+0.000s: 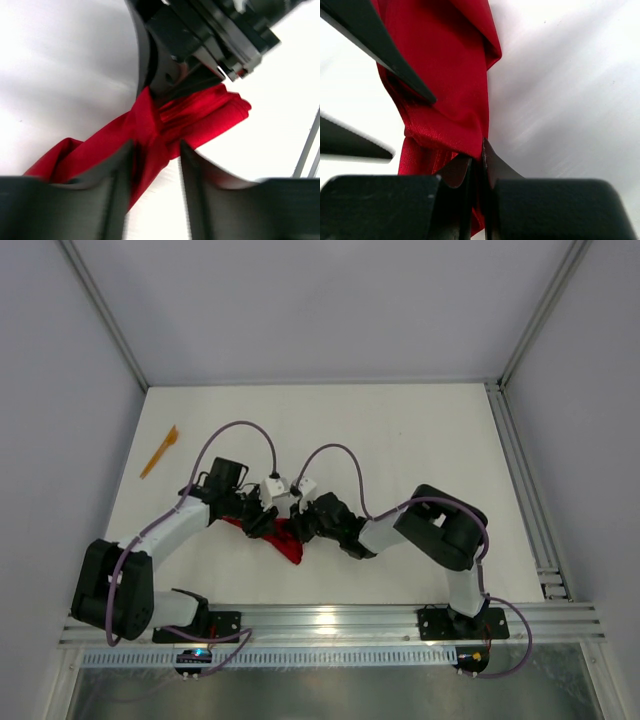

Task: Fold the napkin into a case and place the utensils inside
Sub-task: Grasp the top corner of the smaller rectangle folded napkin.

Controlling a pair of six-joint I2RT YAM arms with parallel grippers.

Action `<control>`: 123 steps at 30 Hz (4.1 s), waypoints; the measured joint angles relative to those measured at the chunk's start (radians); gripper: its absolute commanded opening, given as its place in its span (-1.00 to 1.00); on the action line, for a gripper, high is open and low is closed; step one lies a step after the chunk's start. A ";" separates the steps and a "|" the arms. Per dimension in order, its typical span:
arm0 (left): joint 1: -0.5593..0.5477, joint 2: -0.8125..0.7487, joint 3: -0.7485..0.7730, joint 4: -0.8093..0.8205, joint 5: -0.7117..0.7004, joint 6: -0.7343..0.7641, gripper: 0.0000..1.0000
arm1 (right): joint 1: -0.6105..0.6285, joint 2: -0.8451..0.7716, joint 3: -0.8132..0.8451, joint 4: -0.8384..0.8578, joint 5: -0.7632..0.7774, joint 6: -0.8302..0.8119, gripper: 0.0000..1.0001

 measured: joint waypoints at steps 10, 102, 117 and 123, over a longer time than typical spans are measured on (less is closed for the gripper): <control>-0.001 -0.048 -0.006 -0.036 -0.007 0.098 0.65 | 0.020 -0.011 -0.001 -0.010 0.037 -0.069 -0.94; 0.338 -0.067 0.003 -0.007 -0.021 -0.132 -0.50 | 0.347 -0.026 -0.025 -0.047 0.515 -0.778 -0.94; 0.338 -0.133 -0.117 -0.093 -0.152 0.193 -1.00 | 0.354 -0.015 -0.019 -0.044 0.547 -0.811 -0.89; 0.334 -0.137 -0.222 -0.018 -0.198 0.293 -1.00 | 0.354 -0.008 -0.020 -0.024 0.553 -0.824 -0.24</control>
